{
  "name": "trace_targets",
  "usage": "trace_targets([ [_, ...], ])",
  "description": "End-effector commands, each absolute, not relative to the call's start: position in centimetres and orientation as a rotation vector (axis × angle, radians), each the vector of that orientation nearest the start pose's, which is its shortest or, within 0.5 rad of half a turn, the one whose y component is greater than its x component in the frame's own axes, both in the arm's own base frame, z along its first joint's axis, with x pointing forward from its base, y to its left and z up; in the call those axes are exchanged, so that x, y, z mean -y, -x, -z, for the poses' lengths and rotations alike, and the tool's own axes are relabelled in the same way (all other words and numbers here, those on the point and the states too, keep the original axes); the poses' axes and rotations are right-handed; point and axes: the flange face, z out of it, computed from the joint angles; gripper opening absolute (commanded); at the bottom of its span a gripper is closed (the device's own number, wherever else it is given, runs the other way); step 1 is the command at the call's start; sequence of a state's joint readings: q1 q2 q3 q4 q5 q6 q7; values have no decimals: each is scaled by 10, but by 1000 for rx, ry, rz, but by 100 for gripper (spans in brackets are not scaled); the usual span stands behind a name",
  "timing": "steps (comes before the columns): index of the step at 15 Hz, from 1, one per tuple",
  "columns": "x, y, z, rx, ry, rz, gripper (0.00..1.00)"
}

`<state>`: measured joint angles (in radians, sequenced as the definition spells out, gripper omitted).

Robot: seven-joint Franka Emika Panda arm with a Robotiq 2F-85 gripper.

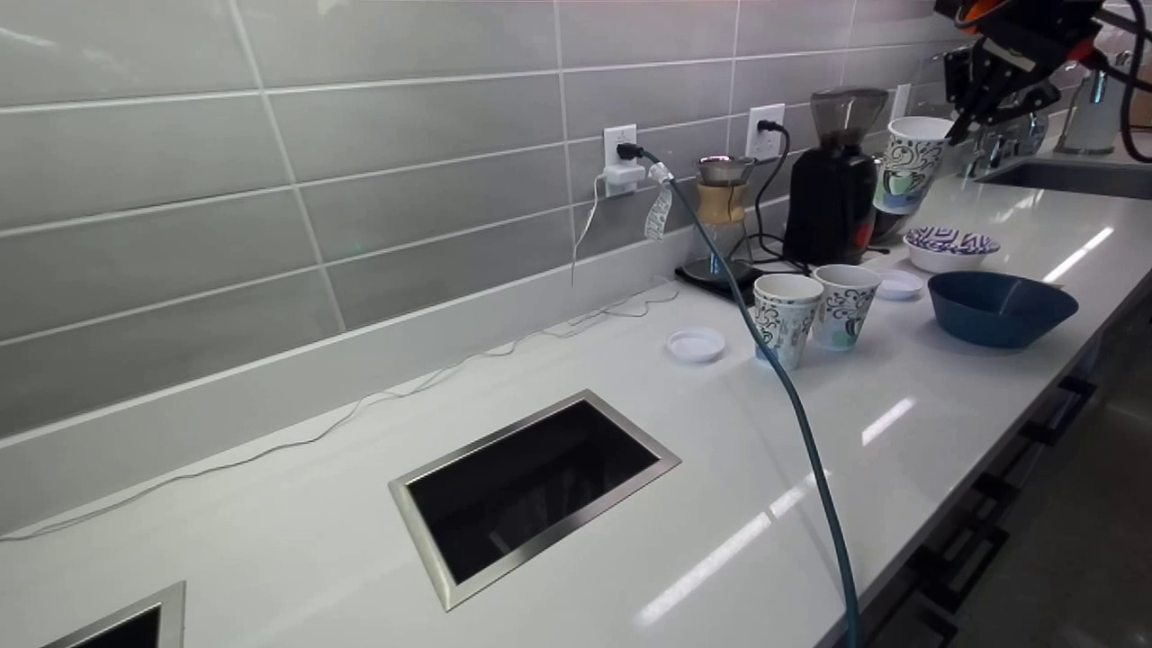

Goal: Unstack the cups on the table

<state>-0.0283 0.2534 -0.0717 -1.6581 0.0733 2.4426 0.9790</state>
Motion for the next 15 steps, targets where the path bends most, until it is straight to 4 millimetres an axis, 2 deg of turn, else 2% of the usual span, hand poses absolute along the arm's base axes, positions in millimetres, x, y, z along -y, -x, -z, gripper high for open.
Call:
trace_targets([
  [1,72,-710,-494,-1521,2377,571,1],
  [9,76,-742,-423,-1591,2446,445,1],
  [15,81,-751,-396,-1597,2482,378,1],
])
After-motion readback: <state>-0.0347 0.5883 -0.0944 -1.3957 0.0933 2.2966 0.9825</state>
